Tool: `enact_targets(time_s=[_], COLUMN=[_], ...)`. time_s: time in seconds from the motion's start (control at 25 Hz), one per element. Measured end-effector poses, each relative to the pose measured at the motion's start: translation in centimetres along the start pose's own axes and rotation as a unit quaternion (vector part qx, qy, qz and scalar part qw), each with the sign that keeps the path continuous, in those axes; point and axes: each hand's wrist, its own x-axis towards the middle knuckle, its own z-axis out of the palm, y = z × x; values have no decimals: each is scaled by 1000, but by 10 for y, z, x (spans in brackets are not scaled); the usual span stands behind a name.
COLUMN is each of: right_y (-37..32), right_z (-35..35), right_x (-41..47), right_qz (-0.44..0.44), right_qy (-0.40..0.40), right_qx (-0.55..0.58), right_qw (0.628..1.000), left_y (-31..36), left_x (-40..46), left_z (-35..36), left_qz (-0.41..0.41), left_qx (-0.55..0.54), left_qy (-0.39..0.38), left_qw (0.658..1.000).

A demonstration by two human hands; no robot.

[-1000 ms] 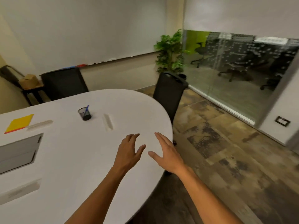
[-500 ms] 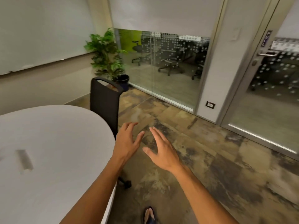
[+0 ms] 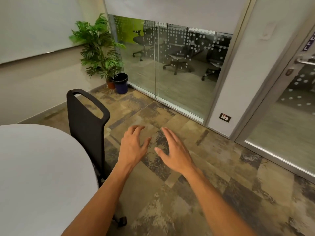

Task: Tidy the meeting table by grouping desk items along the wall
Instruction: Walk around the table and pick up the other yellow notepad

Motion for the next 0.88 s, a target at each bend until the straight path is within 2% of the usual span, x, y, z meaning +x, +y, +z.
enact_targets(time_s=[0.32, 0.56, 0.72, 0.88], right_y=[119, 165, 171, 163], right_z=[-24, -50, -28, 20], right_x=[174, 302, 395, 493], right_qz=[-72, -128, -162, -186], right_qy=[-46, -86, -113, -136], right_qx=[17, 36, 55, 54], right_qw=[996, 987, 979, 972], left_y=[8, 10, -33, -114], left_x=[147, 247, 314, 378], left_z=[87, 120, 132, 136], left_qz=[-87, -161, -200, -237], left_qx=[6, -3, -3, 1], left_qy=[49, 106, 141, 175], left_qw=[995, 981, 970, 956])
